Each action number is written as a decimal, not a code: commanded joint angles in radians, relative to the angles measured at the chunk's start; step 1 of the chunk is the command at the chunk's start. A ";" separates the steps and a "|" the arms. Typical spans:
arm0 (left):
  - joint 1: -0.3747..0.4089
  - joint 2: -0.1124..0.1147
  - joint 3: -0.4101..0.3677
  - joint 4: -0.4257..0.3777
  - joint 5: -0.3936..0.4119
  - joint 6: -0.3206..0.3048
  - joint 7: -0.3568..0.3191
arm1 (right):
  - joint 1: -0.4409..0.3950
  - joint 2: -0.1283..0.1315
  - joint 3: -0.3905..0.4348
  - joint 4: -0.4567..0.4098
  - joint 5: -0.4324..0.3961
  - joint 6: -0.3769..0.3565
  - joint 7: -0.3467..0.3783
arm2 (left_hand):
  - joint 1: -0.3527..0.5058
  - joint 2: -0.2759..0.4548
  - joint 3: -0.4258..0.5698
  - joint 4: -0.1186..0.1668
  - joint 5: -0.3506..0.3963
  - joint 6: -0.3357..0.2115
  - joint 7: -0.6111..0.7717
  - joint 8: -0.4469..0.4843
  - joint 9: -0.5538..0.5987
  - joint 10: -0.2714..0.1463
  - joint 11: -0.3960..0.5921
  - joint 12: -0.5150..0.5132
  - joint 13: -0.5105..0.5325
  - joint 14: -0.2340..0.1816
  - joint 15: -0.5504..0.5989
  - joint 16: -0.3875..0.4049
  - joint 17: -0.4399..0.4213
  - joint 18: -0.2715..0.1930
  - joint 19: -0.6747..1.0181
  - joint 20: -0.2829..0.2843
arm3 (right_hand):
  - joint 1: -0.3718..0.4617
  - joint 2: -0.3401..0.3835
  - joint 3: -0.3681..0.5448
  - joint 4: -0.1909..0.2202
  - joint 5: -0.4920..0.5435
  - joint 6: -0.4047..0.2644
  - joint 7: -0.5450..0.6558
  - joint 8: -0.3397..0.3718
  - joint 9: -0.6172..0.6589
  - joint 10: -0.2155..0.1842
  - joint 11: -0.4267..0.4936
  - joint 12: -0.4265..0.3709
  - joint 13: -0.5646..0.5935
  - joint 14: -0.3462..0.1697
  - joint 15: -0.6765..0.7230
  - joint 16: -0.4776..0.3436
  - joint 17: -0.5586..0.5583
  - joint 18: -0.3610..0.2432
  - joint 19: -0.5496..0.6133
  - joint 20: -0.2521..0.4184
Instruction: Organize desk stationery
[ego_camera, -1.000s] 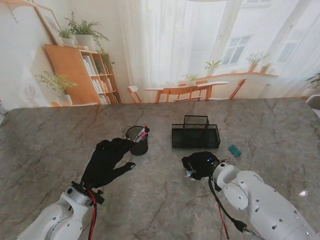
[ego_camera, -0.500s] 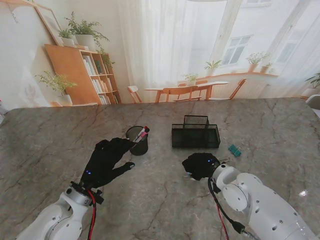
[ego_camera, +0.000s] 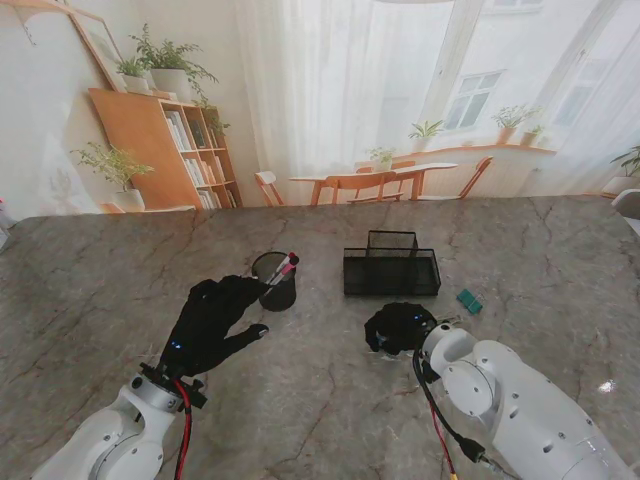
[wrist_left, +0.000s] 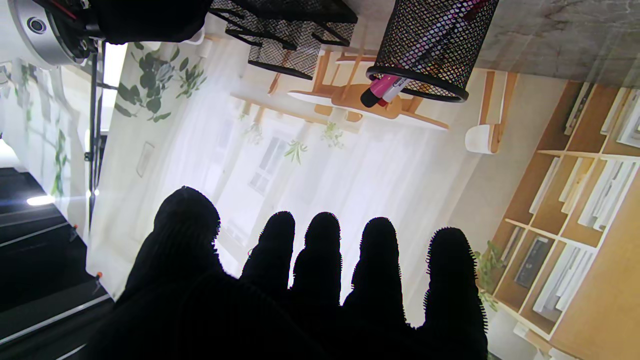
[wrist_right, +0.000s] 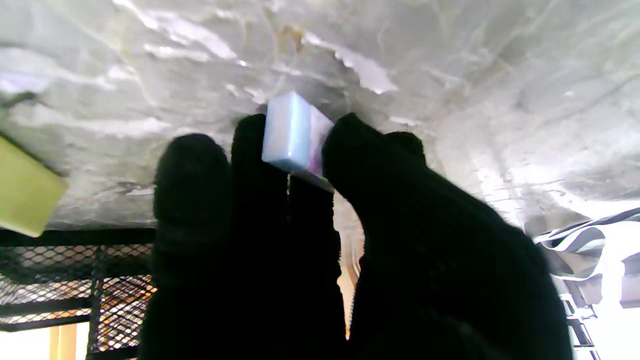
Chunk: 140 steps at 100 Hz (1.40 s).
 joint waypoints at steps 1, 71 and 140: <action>0.006 -0.002 0.001 0.002 0.001 -0.002 0.004 | -0.038 0.001 -0.012 0.052 -0.002 0.004 0.032 | 0.025 0.071 -0.015 -0.068 0.016 -0.015 0.011 0.012 0.004 -0.015 0.001 0.010 0.012 -0.024 0.010 0.006 -0.006 0.002 0.008 0.018 | 0.145 0.054 0.081 0.030 0.046 0.002 -0.004 -0.007 0.140 -0.035 -0.153 -0.080 -0.004 0.012 -0.089 -0.006 0.016 -0.042 -0.005 -0.025; 0.005 -0.001 0.002 0.003 0.003 -0.005 0.005 | -0.213 -0.048 0.280 -0.271 0.028 0.324 -0.035 | 0.026 0.073 -0.016 -0.068 0.017 -0.014 0.012 0.016 0.004 -0.014 0.002 0.011 0.012 -0.023 0.010 0.006 -0.006 -0.001 0.010 0.018 | 0.146 0.000 0.147 0.003 0.117 0.009 -0.005 0.039 0.179 -0.041 -0.132 -0.087 0.024 0.041 -0.088 0.023 0.063 0.002 -0.010 -0.048; -0.005 0.003 0.009 0.006 0.008 0.000 -0.015 | 0.082 -0.058 0.193 -0.039 0.091 0.538 -0.004 | 0.026 0.074 -0.015 -0.067 0.018 -0.013 0.012 0.017 0.003 -0.013 0.001 0.011 0.013 -0.024 0.010 0.006 -0.007 -0.001 0.009 0.017 | 0.150 0.043 0.104 0.011 0.085 0.010 -0.029 0.049 0.150 -0.045 -0.141 -0.086 0.007 0.022 -0.101 0.016 0.050 -0.030 -0.016 -0.070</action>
